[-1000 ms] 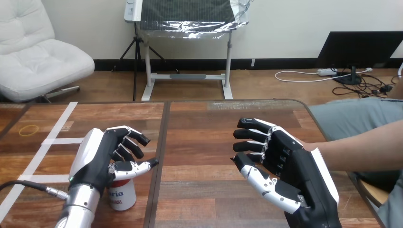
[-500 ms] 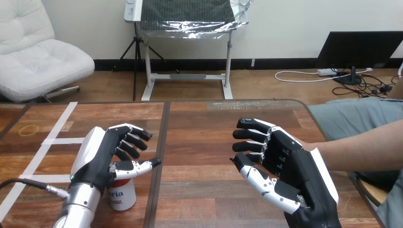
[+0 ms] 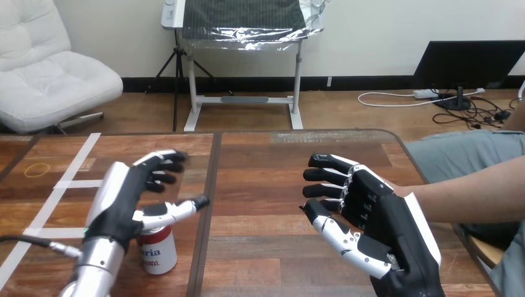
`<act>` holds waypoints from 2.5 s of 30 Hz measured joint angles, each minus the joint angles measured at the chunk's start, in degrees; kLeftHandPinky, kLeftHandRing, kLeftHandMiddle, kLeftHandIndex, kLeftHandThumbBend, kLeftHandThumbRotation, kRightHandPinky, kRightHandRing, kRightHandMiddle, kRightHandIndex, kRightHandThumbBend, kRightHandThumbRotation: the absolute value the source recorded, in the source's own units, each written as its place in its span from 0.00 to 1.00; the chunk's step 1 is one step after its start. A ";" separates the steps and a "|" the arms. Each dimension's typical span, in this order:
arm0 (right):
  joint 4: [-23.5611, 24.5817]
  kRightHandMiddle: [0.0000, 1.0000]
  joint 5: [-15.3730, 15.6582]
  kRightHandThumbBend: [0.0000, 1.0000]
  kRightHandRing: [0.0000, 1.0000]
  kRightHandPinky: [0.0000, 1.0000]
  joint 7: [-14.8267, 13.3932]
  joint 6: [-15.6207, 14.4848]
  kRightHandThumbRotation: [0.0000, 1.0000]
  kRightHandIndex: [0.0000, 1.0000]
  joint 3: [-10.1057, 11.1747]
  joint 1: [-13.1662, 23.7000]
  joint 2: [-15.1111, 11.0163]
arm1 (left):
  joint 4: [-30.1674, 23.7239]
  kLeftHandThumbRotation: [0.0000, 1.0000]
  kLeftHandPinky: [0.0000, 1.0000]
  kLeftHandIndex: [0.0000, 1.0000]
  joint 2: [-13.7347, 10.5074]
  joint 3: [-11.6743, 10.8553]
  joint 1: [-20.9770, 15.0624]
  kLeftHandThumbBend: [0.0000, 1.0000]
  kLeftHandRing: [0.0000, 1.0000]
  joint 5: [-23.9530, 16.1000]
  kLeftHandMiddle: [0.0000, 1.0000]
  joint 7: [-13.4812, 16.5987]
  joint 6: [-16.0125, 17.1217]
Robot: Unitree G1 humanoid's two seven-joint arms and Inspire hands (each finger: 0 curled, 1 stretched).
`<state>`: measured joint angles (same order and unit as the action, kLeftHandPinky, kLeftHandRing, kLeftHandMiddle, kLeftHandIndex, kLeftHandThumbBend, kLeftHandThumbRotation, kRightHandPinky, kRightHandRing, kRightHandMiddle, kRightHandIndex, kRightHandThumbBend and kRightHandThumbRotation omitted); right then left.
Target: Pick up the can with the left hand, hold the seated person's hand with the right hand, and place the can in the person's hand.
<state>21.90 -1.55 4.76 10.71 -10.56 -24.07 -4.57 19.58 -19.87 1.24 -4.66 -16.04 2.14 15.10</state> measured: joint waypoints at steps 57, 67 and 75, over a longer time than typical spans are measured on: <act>0.00 0.72 -0.78 0.47 0.67 0.60 2.13 -1.07 0.00 0.72 0.29 0.91 -0.11 | -23.76 0.41 0.72 0.84 -18.64 -2.80 9.16 0.95 0.81 -10.79 0.84 -25.14 -18.36; 0.00 0.72 -0.78 0.48 0.67 0.60 2.39 -1.41 0.00 0.73 0.35 1.18 -0.22 | -23.80 0.39 0.71 0.83 -20.92 -1.10 8.23 0.94 0.80 -15.67 0.83 -26.57 -18.86; 0.00 0.71 -0.78 0.48 0.67 0.59 2.76 -1.41 0.00 0.72 0.36 1.54 -0.25 | -23.64 0.38 0.71 0.83 -21.29 0.20 7.33 0.94 0.79 -18.54 0.82 -26.39 -18.65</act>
<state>21.90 -2.33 7.52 9.30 -10.20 -22.53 -4.82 -4.06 -41.16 1.44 2.68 -34.58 -24.25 -3.55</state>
